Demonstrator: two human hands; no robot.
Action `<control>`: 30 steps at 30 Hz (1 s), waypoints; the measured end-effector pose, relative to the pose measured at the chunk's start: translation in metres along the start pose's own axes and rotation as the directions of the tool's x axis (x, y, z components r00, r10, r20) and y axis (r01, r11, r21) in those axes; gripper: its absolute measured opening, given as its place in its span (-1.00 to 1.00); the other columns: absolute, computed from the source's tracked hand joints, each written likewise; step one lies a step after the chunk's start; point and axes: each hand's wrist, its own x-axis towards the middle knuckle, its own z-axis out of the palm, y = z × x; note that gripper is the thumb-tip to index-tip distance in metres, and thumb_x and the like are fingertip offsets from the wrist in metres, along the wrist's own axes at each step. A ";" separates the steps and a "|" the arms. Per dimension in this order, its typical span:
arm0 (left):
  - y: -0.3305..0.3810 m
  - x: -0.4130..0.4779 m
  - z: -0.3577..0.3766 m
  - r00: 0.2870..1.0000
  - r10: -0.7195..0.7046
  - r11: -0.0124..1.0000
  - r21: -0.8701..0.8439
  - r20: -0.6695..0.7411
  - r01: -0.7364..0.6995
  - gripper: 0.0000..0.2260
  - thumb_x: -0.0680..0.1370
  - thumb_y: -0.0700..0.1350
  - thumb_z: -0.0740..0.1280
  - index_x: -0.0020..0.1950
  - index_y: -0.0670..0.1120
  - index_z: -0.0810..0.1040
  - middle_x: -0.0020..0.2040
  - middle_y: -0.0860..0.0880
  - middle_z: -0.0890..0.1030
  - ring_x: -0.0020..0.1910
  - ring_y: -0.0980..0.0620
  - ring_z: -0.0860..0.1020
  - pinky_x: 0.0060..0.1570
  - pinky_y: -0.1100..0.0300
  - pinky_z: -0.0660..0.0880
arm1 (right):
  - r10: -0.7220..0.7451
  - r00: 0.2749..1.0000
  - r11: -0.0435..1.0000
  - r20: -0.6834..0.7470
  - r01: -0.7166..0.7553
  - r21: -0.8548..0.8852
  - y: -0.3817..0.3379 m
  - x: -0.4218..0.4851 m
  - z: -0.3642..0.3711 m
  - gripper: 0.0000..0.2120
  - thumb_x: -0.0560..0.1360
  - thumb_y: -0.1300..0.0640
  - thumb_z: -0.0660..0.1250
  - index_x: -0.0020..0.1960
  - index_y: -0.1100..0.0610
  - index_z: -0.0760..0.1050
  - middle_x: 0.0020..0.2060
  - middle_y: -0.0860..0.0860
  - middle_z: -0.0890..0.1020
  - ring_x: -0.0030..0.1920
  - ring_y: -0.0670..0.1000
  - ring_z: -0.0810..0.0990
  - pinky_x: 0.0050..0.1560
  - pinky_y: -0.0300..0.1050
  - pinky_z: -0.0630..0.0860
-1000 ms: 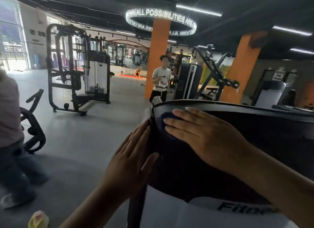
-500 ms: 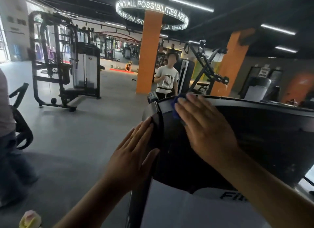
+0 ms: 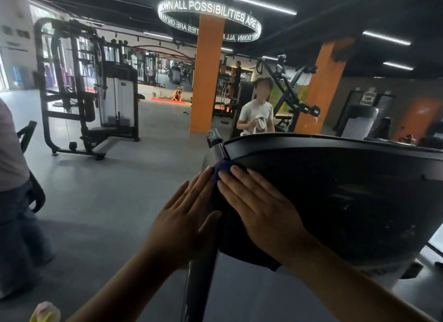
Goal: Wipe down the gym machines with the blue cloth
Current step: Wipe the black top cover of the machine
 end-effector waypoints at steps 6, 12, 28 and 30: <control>0.007 0.001 0.004 0.999 -0.007 1.000 0.008 -0.052 0.007 -0.30 0.76 0.13 0.29 0.80 -0.02 0.05 0.80 -0.03 0.08 0.75 0.01 0.14 0.59 -0.19 0.41 | 0.035 0.997 0.999 -0.062 -0.035 0.001 0.025 -0.012 -0.015 -0.46 0.73 0.29 0.14 0.71 0.16 0.25 0.71 0.07 0.25 0.73 0.12 0.17 0.67 0.22 0.25; 0.012 0.007 0.008 0.997 0.010 1.000 0.009 -0.074 -0.009 -0.32 0.74 0.06 0.32 0.79 -0.07 0.11 0.80 -0.07 0.09 0.76 0.00 0.12 0.58 -0.20 0.43 | 0.085 0.995 0.996 -0.052 -0.085 -0.009 0.002 -0.008 -0.002 -0.47 0.75 0.25 0.08 0.72 0.19 0.22 0.72 0.12 0.21 0.74 0.15 0.11 0.67 0.22 0.25; 0.015 0.011 0.002 0.997 0.032 0.999 -0.041 -0.070 -0.035 -0.32 0.72 -0.02 0.36 0.77 -0.11 0.17 0.79 -0.04 0.14 0.75 -0.04 0.19 0.58 -0.22 0.41 | 0.100 0.991 0.994 -0.093 -0.102 -0.024 -0.005 -0.042 0.009 -0.44 0.72 0.25 0.15 0.71 0.11 0.27 0.72 0.01 0.25 0.72 0.08 0.19 0.68 0.15 0.23; 0.017 0.013 -0.003 0.995 0.060 0.998 -0.026 -0.074 -0.062 -0.34 0.72 -0.05 0.36 0.77 -0.13 0.18 0.78 -0.05 0.15 0.74 -0.05 0.20 0.60 -0.23 0.39 | 0.215 0.964 0.976 -0.155 -0.218 0.004 0.004 -0.054 0.004 -0.38 0.66 0.29 0.24 0.70 0.08 0.30 0.71 -0.02 0.28 0.71 0.08 0.23 0.68 0.18 0.21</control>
